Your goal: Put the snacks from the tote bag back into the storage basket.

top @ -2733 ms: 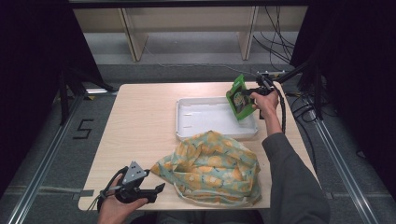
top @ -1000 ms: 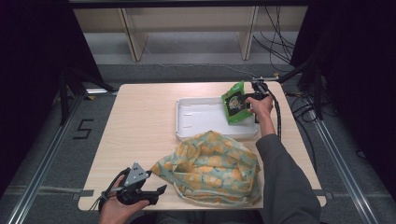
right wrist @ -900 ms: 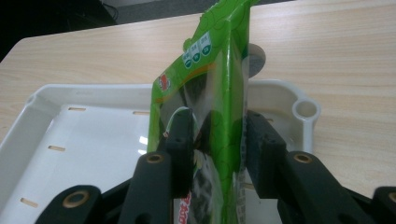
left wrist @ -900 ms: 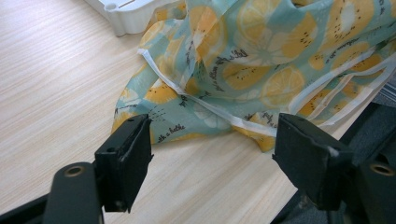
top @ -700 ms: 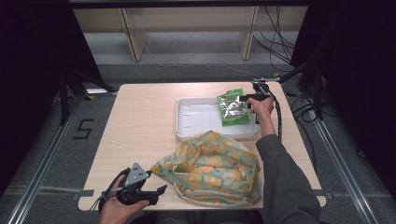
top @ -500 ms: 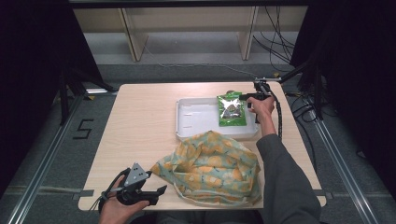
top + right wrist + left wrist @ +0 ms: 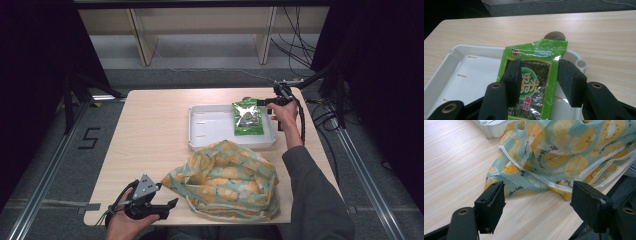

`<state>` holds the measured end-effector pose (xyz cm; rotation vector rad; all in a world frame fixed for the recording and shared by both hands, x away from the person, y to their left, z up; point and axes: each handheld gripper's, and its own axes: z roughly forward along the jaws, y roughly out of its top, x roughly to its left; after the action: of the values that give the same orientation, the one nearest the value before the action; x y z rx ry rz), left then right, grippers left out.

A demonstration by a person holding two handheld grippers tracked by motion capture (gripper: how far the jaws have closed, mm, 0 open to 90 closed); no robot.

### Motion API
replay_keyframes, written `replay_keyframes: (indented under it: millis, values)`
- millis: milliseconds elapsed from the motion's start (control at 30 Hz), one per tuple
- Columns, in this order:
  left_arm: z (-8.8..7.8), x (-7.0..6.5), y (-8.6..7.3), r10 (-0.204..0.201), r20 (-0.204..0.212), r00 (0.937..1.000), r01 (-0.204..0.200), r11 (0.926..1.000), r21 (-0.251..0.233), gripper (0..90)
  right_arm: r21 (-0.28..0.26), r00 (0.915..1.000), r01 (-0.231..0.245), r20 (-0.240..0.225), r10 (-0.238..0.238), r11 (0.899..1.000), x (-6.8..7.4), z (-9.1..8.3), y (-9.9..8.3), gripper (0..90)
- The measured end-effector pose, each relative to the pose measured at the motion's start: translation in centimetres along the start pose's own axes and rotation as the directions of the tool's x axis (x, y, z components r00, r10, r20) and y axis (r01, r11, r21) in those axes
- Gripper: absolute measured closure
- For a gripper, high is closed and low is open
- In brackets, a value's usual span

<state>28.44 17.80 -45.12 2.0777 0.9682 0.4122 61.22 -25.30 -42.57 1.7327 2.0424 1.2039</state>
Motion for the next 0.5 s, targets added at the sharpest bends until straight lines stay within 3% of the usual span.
replay_keyframes:
  millis: [100,133,200,233,267,333,367,433,500]
  values:
    - [0.1,0.1,0.0,-0.002,-0.010,0.9999,0.002,1.0000,0.002,26.5,0.012,0.9987,0.047,-0.021,-0.047,0.999,-0.2,-0.4,-0.1,54.9]
    - [0.1,0.0,0.0,-0.012,-0.002,0.9999,0.012,0.9999,-0.002,26.5,0.021,0.9999,0.013,-0.008,-0.012,1.000,0.3,-0.7,-0.1,54.9]
    - [0.2,-0.1,0.0,-0.024,0.005,0.9997,0.024,0.9996,-0.013,26.5,0.016,0.9995,0.028,-0.016,-0.028,0.999,0.3,-0.8,-0.2,54.9]
    - [0.2,-0.1,0.0,-0.021,0.003,0.9998,0.021,0.9998,-0.006,26.4,0.025,0.9999,-0.002,-0.013,0.002,1.000,0.6,-1.0,-0.2,54.4]
    - [0.2,-0.1,0.0,-0.021,0.004,0.9998,0.021,0.9997,-0.011,26.4,0.014,0.9987,0.049,-0.014,-0.049,0.999,0.4,-1.1,-0.2,54.0]
    - [0.2,-0.1,0.0,-0.022,0.005,0.9997,0.022,0.9997,-0.009,26.1,0.020,0.9971,0.075,-0.007,-0.075,0.997,0.7,-1.4,-0.4,52.9]
    - [0.2,-0.1,0.0,-0.021,0.005,0.9998,0.021,0.9997,-0.011,26.1,0.024,0.9988,0.048,-0.006,-0.048,0.999,1.1,-1.6,-0.6,52.8]
    - [0.1,0.0,0.0,-0.006,0.000,1.0000,0.006,1.0000,0.004,26.0,0.018,0.9942,0.106,-0.019,-0.106,0.994,1.3,-2.2,-0.8,52.1]
    - [0.1,0.0,0.0,-0.008,-0.007,0.9999,0.008,0.9999,0.007,26.0,0.011,0.9915,0.129,-0.018,-0.129,0.992,1.4,-2.3,-0.8,51.6]
